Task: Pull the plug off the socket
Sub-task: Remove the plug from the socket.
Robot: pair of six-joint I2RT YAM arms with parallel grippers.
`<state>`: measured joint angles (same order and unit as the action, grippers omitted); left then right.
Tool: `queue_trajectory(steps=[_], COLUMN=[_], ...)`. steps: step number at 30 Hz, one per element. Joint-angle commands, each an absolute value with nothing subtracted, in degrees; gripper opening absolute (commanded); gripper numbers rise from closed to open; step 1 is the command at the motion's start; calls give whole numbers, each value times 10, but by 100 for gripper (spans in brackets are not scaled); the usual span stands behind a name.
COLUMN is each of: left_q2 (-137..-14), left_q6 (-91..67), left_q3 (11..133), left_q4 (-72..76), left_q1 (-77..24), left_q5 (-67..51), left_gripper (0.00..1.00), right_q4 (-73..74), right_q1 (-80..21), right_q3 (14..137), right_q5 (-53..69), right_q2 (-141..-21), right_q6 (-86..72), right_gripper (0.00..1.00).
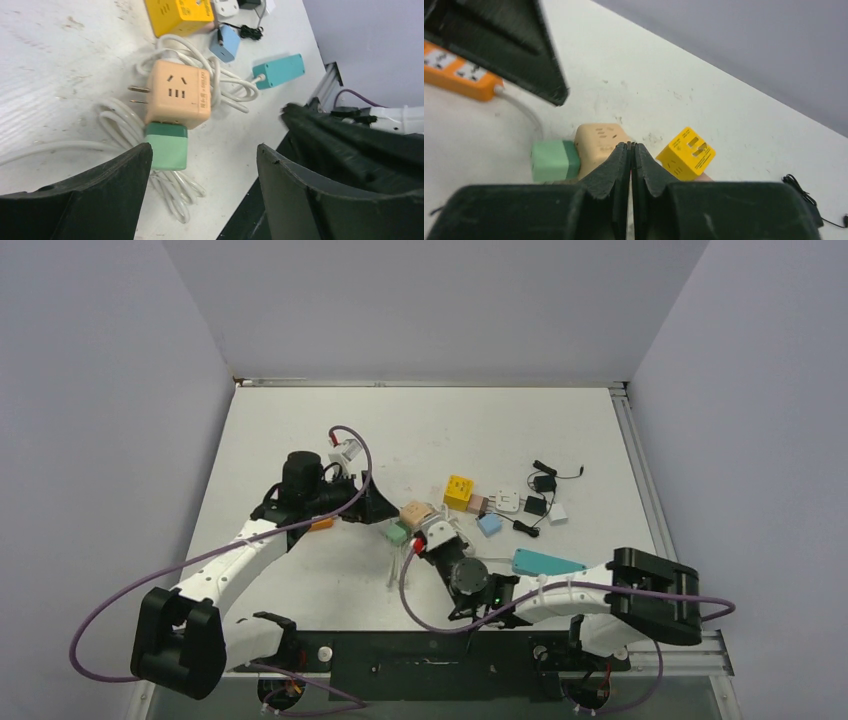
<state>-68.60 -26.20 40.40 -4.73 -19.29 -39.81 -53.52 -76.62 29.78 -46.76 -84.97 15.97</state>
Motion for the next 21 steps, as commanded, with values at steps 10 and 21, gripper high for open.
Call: queue_trajectory(steps=[10, 21], left_q2=[-660, -603], left_q6=[-229, -221], left_q3=[423, 421], left_q4=[-107, -126], left_q1=[-152, -113], left_q5=[-270, -224], left_gripper=[73, 74], right_q4=[-341, -136], right_q1=[-573, -521], right_q3=[312, 494], right_q5=[-123, -9], right_q2=[-736, -868], right_q6=[-86, -139], right_gripper=[50, 83])
